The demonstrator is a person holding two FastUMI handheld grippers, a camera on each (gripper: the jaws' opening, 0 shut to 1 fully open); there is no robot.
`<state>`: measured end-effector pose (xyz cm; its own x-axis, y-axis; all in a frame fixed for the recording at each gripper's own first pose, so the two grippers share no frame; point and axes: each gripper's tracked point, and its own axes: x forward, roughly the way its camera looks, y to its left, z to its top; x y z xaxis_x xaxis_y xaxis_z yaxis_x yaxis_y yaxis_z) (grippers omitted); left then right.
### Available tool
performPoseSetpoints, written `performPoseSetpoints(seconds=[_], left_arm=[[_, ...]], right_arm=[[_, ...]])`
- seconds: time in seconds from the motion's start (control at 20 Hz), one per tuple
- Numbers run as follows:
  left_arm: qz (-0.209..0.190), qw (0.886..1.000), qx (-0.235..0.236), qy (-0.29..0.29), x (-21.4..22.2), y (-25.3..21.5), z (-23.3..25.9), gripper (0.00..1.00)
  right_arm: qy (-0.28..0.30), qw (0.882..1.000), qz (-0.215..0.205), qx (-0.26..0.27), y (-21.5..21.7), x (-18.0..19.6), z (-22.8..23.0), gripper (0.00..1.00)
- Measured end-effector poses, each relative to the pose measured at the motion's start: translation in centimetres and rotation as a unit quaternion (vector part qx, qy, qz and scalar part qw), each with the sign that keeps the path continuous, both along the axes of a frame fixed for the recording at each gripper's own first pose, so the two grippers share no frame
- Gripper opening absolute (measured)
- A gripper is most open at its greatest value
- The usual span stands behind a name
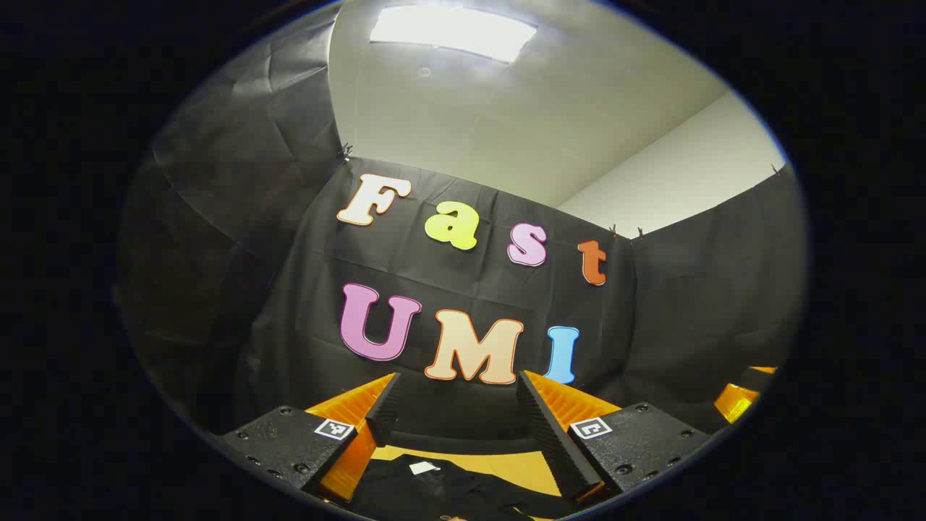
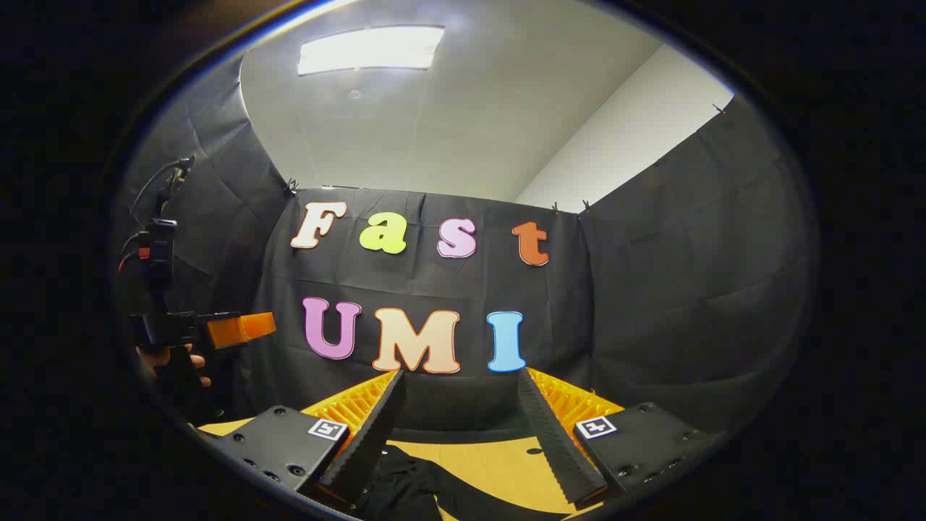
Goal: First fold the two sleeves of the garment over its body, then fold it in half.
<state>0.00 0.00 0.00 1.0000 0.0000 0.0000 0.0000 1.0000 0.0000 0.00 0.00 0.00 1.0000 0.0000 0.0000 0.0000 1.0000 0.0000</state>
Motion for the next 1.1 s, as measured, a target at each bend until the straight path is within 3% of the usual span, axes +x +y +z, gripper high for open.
performPoseSetpoints(seconds=[0.7, 1.1], left_arm=[[0.025, 1.0, 0.007, -0.002, -1.2, 4.0, -0.1, 0.92], [0.031, 0.999, 0.034, 0.02, -1.1, 9.5, -0.9, 0.92]], right_arm=[[0.006, 1.0, 0.025, 0.011, 1.8, 1.1, -1.1, 0.99], [0.002, 1.0, 0.022, 0.013, 7.0, 3.7, -1.8, 0.99]])
